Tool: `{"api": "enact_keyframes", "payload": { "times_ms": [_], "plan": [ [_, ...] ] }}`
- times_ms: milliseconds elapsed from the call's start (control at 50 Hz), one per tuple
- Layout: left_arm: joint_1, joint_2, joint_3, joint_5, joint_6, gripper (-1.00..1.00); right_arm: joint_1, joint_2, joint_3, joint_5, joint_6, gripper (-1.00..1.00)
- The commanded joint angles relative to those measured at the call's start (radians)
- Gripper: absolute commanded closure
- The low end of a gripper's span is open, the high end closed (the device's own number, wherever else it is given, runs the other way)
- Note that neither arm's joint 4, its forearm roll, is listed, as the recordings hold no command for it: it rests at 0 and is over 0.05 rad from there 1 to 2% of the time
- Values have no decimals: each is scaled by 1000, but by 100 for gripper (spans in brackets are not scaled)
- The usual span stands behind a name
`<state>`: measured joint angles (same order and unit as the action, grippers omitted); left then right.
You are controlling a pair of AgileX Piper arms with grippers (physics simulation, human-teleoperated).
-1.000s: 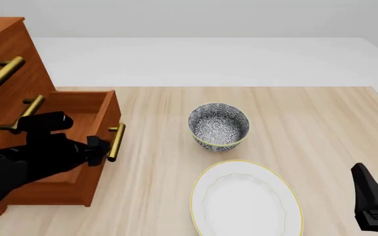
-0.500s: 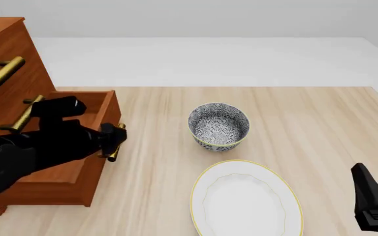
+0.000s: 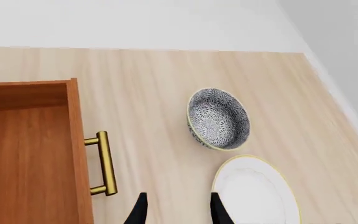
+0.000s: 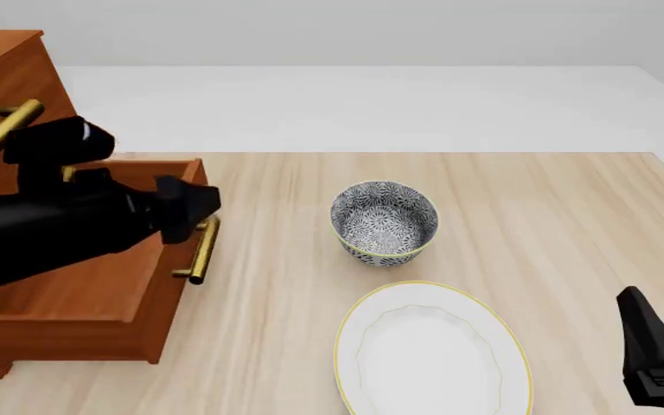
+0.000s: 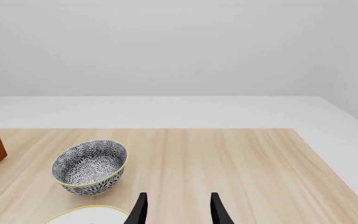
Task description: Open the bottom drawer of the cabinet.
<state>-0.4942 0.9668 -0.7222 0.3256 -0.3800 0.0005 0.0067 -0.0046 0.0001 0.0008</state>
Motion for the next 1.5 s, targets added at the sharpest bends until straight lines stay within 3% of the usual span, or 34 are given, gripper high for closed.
{"api": "enact_keyframes", "payload": {
  "times_ms": [20,260,680,760,1260,1500],
  "plan": [
    [-8,-98,-25,64,3,-100,0,0,0,0,0,-100],
    [14,-195,-10,117,7,-100,0,0,0,0,0,-100],
    [71,-440,-49,300,25,-100,0,0,0,0,0,-100],
    [114,-486,-60,349,40,-100,0,0,0,0,0,-100],
    [309,-647,-246,652,155,-100,0,0,0,0,0,-100],
    [287,-732,-242,771,138,-100,0,0,0,0,0,-100]
  ]
}}
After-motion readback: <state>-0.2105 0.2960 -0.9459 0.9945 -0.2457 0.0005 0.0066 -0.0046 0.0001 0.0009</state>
